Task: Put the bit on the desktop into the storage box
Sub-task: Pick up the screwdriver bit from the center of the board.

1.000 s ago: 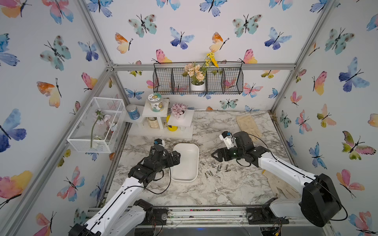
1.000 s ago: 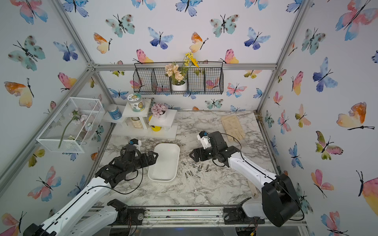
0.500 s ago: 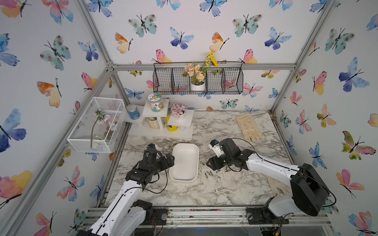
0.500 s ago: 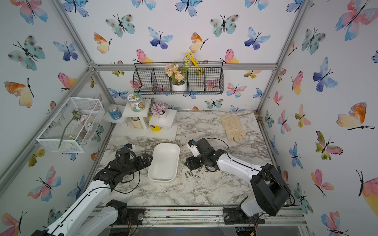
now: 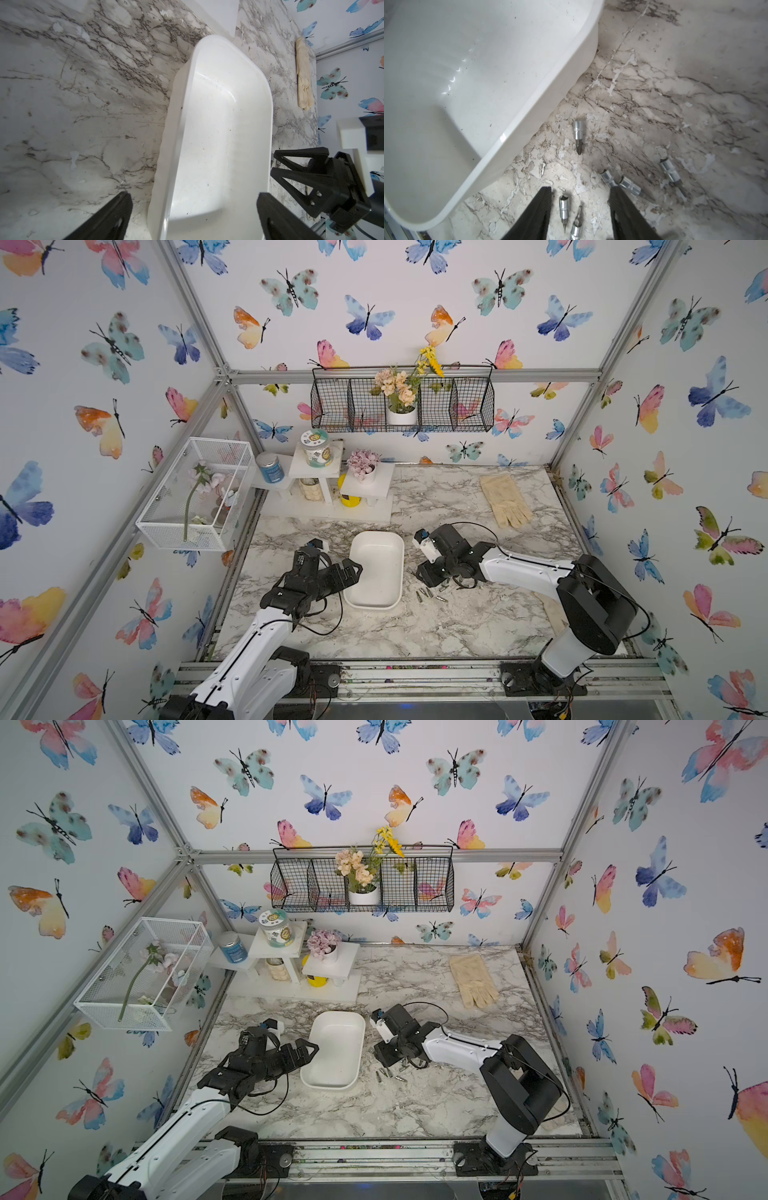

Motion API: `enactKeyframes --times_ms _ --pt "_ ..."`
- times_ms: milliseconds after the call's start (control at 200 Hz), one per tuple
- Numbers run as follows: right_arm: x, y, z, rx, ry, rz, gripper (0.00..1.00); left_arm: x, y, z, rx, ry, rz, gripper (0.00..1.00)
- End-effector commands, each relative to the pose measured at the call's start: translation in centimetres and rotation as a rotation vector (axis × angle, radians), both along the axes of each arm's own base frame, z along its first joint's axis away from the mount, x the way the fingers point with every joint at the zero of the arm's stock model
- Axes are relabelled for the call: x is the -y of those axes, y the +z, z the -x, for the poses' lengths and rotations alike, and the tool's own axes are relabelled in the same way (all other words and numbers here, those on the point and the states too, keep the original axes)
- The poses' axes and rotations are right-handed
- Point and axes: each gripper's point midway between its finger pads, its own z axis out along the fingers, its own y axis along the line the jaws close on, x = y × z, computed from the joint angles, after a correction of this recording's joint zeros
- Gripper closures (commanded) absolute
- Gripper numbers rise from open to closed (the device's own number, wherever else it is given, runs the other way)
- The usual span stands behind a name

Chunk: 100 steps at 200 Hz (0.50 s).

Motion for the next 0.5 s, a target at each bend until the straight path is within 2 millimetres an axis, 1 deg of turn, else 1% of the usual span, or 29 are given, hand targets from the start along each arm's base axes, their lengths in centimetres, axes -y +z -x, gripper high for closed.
enactKeyframes --times_ms 0,85,185,350,390,496 --pt "-1.4 -0.1 -1.1 0.042 0.019 0.006 0.54 0.5 0.6 -0.1 0.004 -0.022 0.034 0.01" --pt "-2.1 -0.5 -1.5 0.044 0.033 0.007 0.57 0.1 0.5 -0.2 0.003 -0.008 0.032 0.01" --pt "-2.7 -1.0 -1.9 0.05 0.04 0.004 0.58 -0.4 0.4 -0.1 0.006 0.007 0.038 0.01" --pt "-3.2 -1.8 -2.2 0.037 0.046 0.014 0.59 -0.9 0.3 0.0 0.006 0.022 0.043 0.01" --pt "-3.4 -1.9 -2.2 0.035 0.051 0.013 0.62 -0.9 0.4 0.0 0.008 0.022 0.048 0.01" --pt "-3.5 -2.3 -2.3 0.032 0.049 0.02 0.63 -1.1 0.4 0.1 0.01 0.027 0.052 0.01"
